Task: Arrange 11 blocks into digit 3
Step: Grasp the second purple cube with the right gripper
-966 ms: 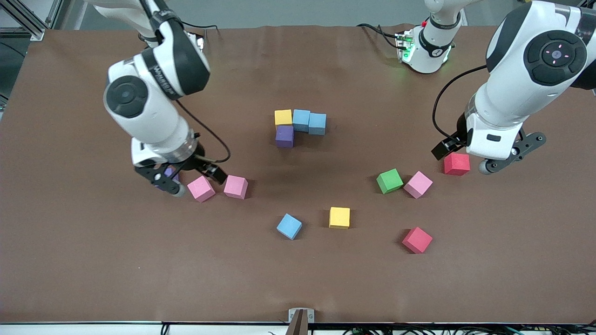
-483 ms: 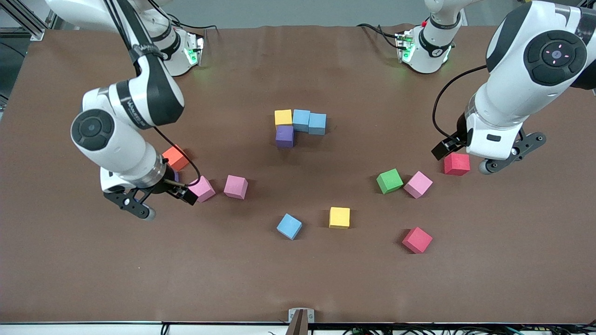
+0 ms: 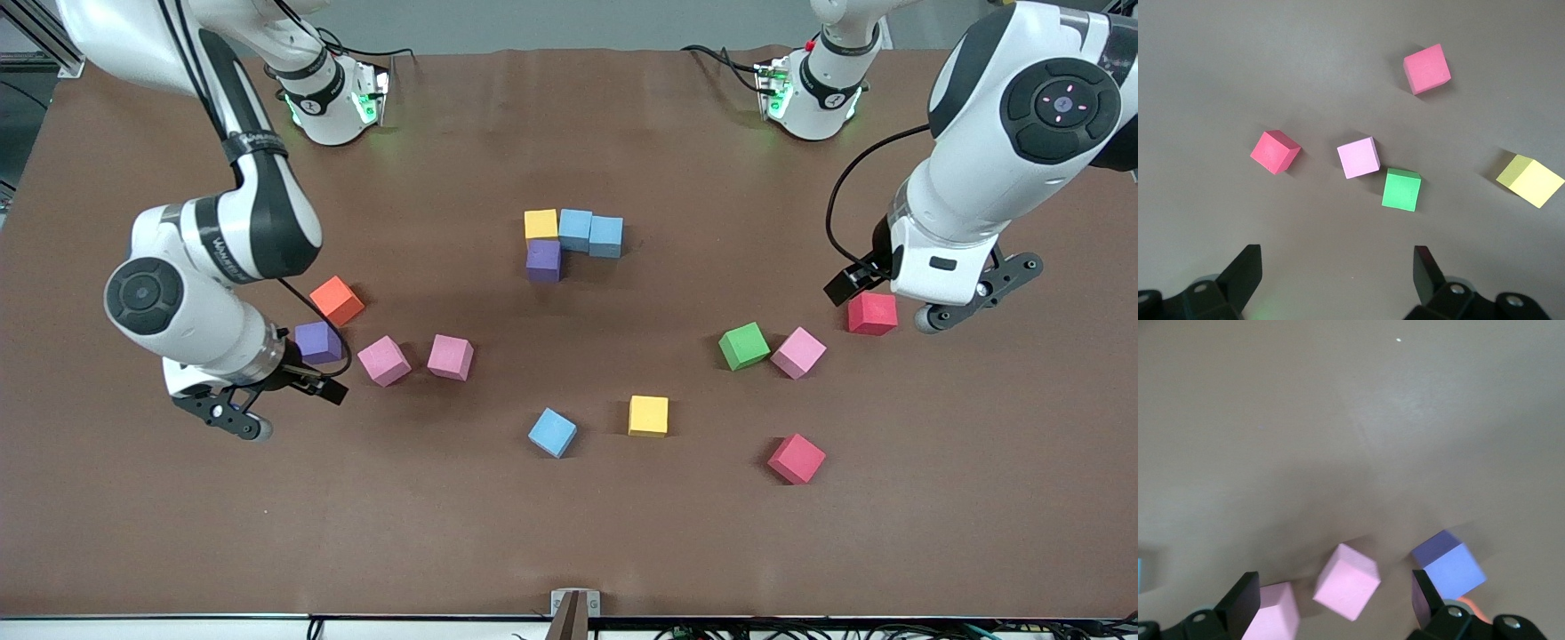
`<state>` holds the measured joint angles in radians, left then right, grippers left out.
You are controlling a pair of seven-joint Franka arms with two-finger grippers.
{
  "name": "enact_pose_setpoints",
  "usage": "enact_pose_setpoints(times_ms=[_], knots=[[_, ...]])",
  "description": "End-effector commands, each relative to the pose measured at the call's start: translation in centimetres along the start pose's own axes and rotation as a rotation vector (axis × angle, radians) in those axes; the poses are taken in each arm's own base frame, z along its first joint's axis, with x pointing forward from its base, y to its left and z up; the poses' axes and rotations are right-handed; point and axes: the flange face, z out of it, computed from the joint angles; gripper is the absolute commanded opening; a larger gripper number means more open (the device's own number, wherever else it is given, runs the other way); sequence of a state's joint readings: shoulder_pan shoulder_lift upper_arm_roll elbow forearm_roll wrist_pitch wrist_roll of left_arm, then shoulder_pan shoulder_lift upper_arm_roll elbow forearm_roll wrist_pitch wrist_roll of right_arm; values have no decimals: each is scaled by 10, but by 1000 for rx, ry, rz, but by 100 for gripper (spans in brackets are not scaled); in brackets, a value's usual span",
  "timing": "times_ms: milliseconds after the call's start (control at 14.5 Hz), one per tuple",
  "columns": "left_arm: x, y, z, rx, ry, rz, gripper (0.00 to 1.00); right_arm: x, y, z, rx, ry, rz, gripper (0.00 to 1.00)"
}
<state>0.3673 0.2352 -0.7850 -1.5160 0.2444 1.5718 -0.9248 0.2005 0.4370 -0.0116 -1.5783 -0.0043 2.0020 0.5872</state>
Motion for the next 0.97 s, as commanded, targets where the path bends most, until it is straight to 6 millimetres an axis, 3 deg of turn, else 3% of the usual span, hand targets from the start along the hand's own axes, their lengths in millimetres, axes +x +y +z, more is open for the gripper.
enact_pose_setpoints(times_ms=[0,483,759,897], knots=[[3,-5,-5,7,1,12,99,4,29,25,-27,-34,-108,100],[3,-5,-4,6,-2,29,100,-2,83,73,-43,-168,-530,100],[-3,18,4,-37,0,70,100,-20,93,105,-48,-214,-581,100],[-2,18,3,-43,5,68,100,-34,100,127,-54,-192,-593,100]])
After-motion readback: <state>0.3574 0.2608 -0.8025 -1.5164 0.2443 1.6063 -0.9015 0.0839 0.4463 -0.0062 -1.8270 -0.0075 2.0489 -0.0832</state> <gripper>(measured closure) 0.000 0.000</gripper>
